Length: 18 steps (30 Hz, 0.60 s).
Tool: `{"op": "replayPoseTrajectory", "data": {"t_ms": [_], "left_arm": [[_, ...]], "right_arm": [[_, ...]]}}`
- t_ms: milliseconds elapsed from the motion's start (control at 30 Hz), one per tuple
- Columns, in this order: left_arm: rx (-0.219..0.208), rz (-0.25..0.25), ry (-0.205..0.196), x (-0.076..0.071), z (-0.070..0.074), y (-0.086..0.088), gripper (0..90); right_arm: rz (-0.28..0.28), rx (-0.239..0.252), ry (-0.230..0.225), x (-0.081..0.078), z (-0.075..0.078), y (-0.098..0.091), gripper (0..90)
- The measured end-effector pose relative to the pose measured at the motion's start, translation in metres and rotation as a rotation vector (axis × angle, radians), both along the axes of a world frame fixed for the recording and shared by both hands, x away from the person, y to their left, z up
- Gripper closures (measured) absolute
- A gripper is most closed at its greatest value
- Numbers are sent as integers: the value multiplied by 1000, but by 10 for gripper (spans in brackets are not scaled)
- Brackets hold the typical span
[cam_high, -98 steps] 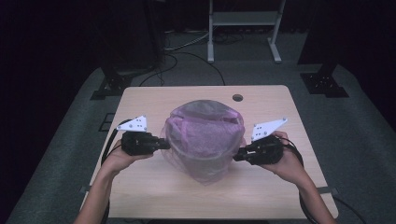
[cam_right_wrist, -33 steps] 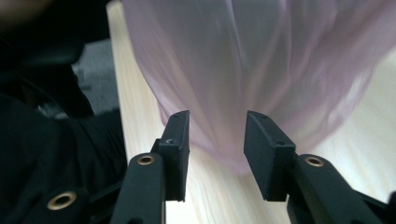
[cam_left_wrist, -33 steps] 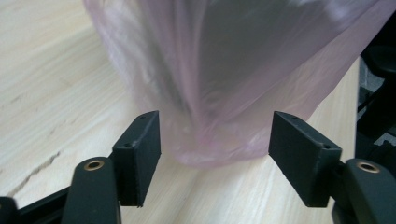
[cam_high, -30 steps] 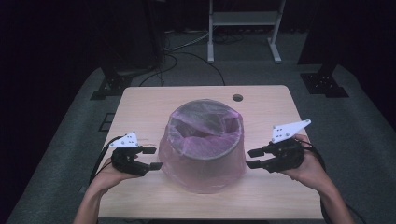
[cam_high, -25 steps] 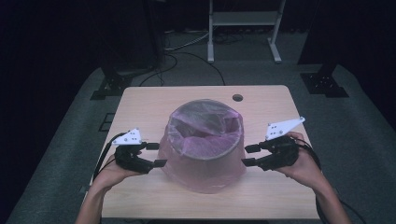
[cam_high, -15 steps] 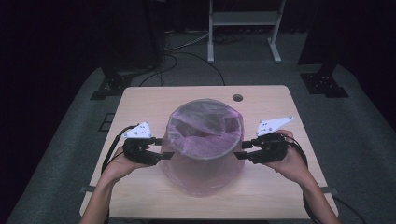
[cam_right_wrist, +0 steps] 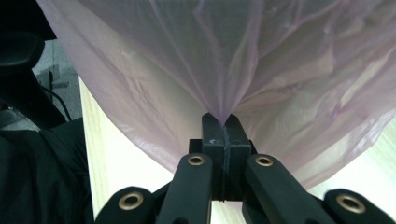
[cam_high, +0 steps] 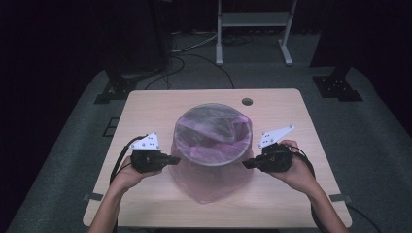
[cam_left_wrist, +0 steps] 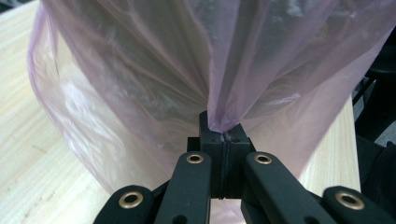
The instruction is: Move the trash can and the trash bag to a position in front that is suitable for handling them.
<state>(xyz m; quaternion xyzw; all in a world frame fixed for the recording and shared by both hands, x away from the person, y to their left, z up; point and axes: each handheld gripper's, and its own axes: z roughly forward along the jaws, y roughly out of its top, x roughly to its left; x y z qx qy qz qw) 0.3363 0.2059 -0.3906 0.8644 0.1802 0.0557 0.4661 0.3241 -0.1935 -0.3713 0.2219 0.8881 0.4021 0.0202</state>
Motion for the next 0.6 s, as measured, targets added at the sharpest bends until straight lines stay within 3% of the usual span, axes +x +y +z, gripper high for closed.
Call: {"op": "replayPoseTrajectory", "data": {"t_ms": [100, 133, 167, 200, 367, 500, 600], "left_arm": [[-13, 4, 1, 0, -3, 2, 895], [-21, 12, 11, 0, -3, 2, 849], [-21, 30, 25, 0, -3, 3, 717], [-24, 43, 25, -1, -3, 4, 612], [-77, 83, 17, -10, 0, 13, 377], [-93, 100, -3, -17, 2, 16, 283], [-94, 124, -23, -22, 5, 15, 215]], "right_arm": [[-6, -4, 6, 0, -4, -1, 900], [-4, 1, 12, 0, -4, -2, 900], [-1, 8, 25, 0, -4, -4, 853], [-2, 17, 27, 0, -3, -5, 730], [2, 28, 18, -11, 14, -21, 624], [11, 37, -14, -22, 40, -29, 637], [43, 66, -26, -24, 61, -29, 744]]}}
